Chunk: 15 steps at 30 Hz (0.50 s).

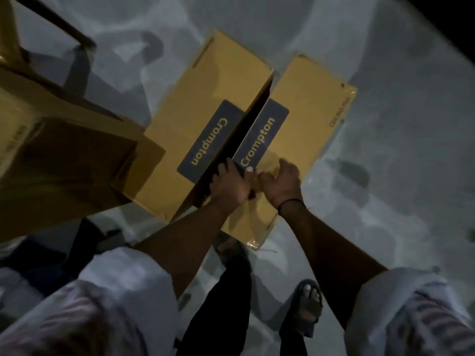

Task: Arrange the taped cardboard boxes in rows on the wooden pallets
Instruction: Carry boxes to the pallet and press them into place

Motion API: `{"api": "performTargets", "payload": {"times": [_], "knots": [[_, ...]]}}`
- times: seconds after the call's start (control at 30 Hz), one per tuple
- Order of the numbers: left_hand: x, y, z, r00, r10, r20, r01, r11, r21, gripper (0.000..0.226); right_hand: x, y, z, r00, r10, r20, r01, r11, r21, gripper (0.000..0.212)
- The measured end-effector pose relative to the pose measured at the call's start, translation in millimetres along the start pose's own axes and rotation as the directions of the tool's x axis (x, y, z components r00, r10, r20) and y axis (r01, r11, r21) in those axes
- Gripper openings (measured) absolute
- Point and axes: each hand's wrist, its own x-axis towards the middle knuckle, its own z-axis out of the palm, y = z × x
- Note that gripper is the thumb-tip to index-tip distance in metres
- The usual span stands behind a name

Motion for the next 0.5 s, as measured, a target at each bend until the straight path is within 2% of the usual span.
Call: {"api": "performTargets", "payload": {"times": [0.07, 0.1, 0.17, 0.23, 0.33, 0.43, 0.5], "knots": [[-12.9, 5.2, 18.3, 0.988, 0.107, -0.11, -0.118, 0.989, -0.093, 0.051, -0.9, 18.0, -1.5, 0.98, 0.166, -0.113, -0.144, 0.972, 0.187, 0.089], [-19.6, 7.5, 28.1, 0.979, 0.17, -0.111, -0.189, 0.965, -0.184, 0.042, -3.3, 27.5, -3.3, 0.958, 0.242, -0.152, -0.197, 0.945, 0.261, 0.091], [-27.2, 12.2, 47.3, 0.974, 0.223, 0.026, -0.204, 0.928, -0.312, 0.048, -7.1, 46.8, -7.4, 0.911, 0.342, -0.229, -0.247, 0.9, 0.36, 0.095], [-19.7, 17.2, 66.0, 0.976, 0.175, 0.127, -0.125, 0.937, -0.327, 0.058, -7.6, 65.9, -13.6, 0.863, 0.427, -0.269, -0.294, 0.859, 0.42, 0.103], [1.4, 33.3, 84.8, 0.989, 0.112, 0.094, -0.082, 0.959, -0.271, 0.07, -3.3, 99.7, -27.0, 0.797, 0.534, -0.282, -0.351, 0.789, 0.504, 0.112], [32.7, 45.7, 92.3, 0.989, 0.114, 0.096, -0.106, 0.991, -0.082, 0.068, 3.7, 138.9, -35.3, 0.798, 0.534, -0.278, -0.301, 0.754, 0.584, 0.128], [57.4, 51.7, 96.7, 0.976, 0.141, 0.165, -0.133, 0.989, -0.058, 0.088, 5.6, 157.8, -36.5, 0.822, 0.508, -0.257, -0.293, 0.765, 0.573, 0.125]]}}
